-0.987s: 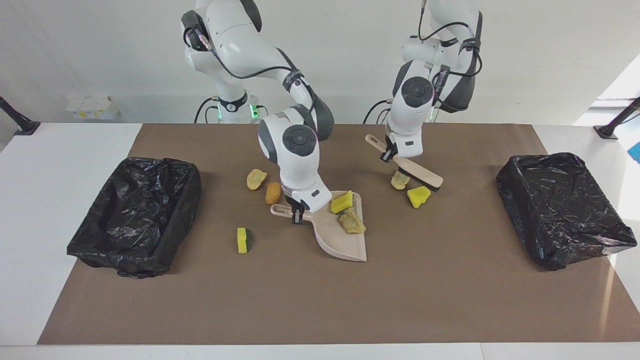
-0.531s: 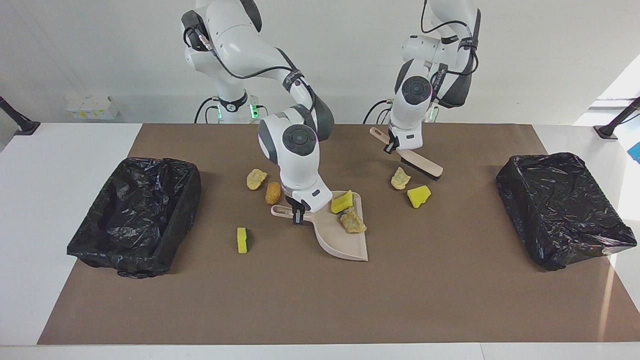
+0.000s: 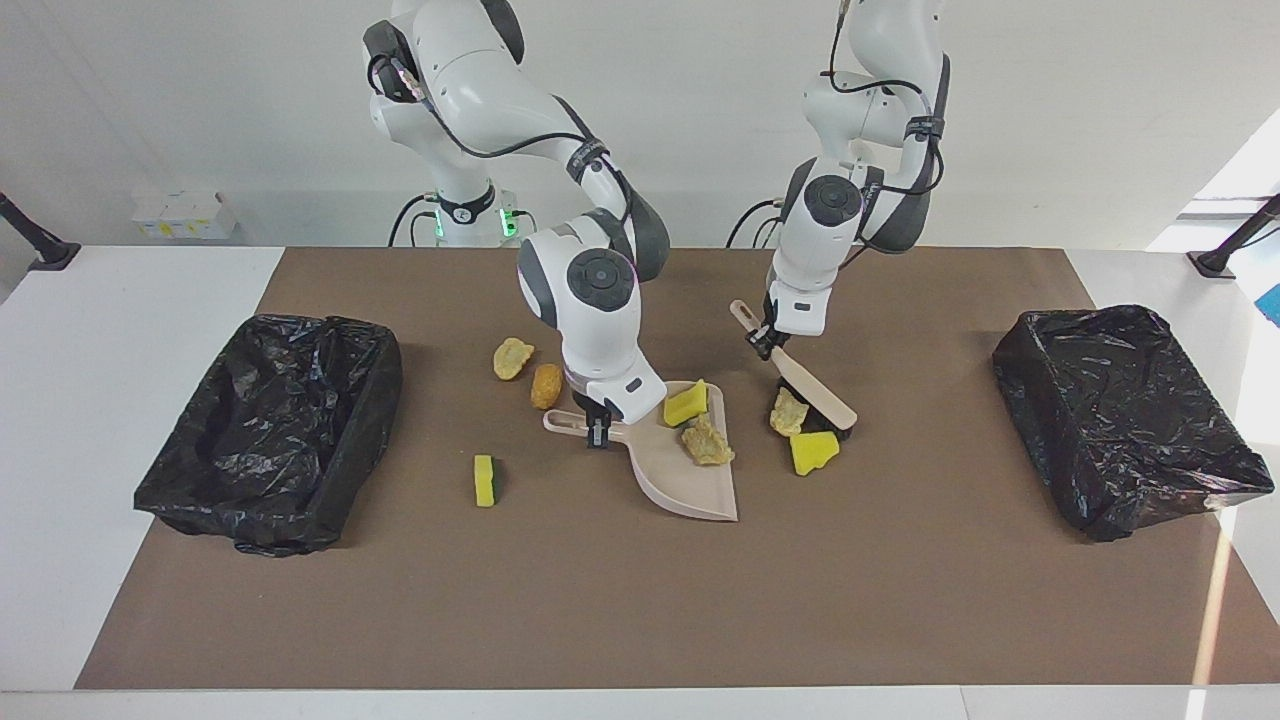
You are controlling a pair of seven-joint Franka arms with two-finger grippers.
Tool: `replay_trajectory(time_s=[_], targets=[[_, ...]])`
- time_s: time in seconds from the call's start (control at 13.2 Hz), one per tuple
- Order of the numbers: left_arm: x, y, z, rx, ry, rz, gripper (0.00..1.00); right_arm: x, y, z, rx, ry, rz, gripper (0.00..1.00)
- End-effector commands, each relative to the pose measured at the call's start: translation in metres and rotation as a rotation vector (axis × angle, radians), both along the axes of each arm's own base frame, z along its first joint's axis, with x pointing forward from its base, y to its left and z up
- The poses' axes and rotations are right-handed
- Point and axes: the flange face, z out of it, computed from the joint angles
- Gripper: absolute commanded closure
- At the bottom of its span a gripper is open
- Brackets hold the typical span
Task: Sweep and dump trash in bin
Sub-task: 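Sweep more sponge pieces into the dustpan with the left gripper's brush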
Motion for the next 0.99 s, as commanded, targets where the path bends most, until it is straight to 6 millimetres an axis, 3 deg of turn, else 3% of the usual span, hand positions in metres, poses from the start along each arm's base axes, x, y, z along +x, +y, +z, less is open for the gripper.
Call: replay_trajectory(time_s=[0.0, 0.23, 0.46, 0.61, 0.91], targets=[[0.01, -0.015, 0.002, -0.068, -0.053, -0.079, 1.0, -0.004, 0.0, 0.001, 0.022, 0.002, 0.008, 1.0], [0.004, -0.036, 0.002, -0.092, -0.081, -0.137, 1.0, -0.004, 0.0, 0.002, 0.023, 0.0, 0.007, 1.0], [0.004, -0.056, -0.017, -0.098, -0.097, -0.189, 1.0, -0.004, 0.0, 0.002, 0.023, 0.0, 0.007, 1.0], [0.003, -0.072, -0.012, -0.124, -0.147, -0.218, 1.0, -0.004, 0.0, 0.002, 0.023, 0.0, 0.007, 1.0], [0.005, -0.123, 0.009, -0.183, -0.205, -0.296, 1.0, -0.003, -0.001, 0.001, 0.023, 0.002, 0.003, 1.0]])
